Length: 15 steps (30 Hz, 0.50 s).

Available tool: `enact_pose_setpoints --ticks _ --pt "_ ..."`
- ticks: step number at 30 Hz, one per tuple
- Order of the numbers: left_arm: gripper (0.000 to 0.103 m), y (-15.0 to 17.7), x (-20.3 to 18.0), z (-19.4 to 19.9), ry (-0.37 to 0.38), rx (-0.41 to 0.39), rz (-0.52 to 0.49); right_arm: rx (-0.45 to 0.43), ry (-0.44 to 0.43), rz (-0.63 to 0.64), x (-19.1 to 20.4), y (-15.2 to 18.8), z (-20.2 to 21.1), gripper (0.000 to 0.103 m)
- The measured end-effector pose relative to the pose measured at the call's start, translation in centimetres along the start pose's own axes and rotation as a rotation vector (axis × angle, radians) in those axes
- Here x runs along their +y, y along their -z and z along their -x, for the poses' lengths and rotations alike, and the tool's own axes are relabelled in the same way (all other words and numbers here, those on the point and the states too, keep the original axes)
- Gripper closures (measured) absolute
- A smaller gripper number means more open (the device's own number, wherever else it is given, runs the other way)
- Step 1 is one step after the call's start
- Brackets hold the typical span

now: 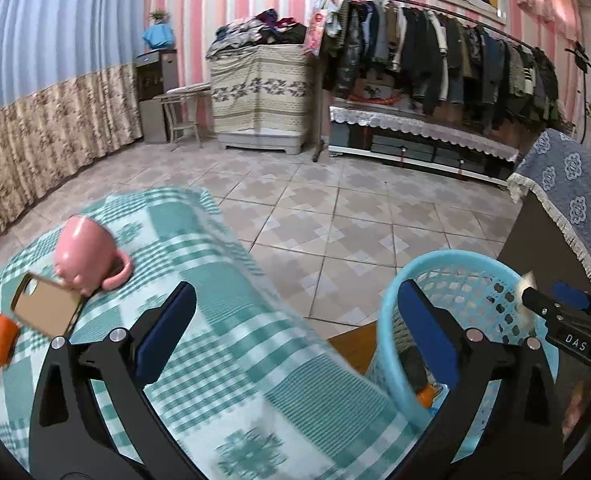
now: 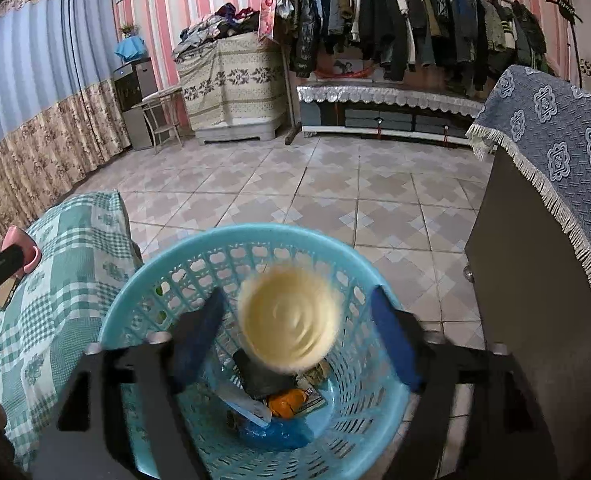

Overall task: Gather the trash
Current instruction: 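Carry the cup and lid over the wastebasket and open both grippers, then move both tools back over the bedspread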

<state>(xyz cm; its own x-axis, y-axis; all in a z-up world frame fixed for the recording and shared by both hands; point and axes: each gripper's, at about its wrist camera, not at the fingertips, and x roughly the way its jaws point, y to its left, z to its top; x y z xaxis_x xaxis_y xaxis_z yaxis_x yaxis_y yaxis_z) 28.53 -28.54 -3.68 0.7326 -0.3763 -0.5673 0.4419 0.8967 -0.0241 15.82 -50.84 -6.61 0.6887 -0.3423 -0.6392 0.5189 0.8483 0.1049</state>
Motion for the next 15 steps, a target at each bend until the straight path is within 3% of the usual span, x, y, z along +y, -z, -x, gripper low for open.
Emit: enact_pose_setpoints --ticks 7,15 --pt "0.006 1.0 3.0 3.1 -0.052 -0.013 0.033 -0.018 0.012 0.021 0.8 0.4 0.4 0.011" --pt "0.005 2.6 7.3 8.5 -0.151 -0.050 0.074 -0.074 -0.028 0.100 3.9 0.8 2.6 0.009"
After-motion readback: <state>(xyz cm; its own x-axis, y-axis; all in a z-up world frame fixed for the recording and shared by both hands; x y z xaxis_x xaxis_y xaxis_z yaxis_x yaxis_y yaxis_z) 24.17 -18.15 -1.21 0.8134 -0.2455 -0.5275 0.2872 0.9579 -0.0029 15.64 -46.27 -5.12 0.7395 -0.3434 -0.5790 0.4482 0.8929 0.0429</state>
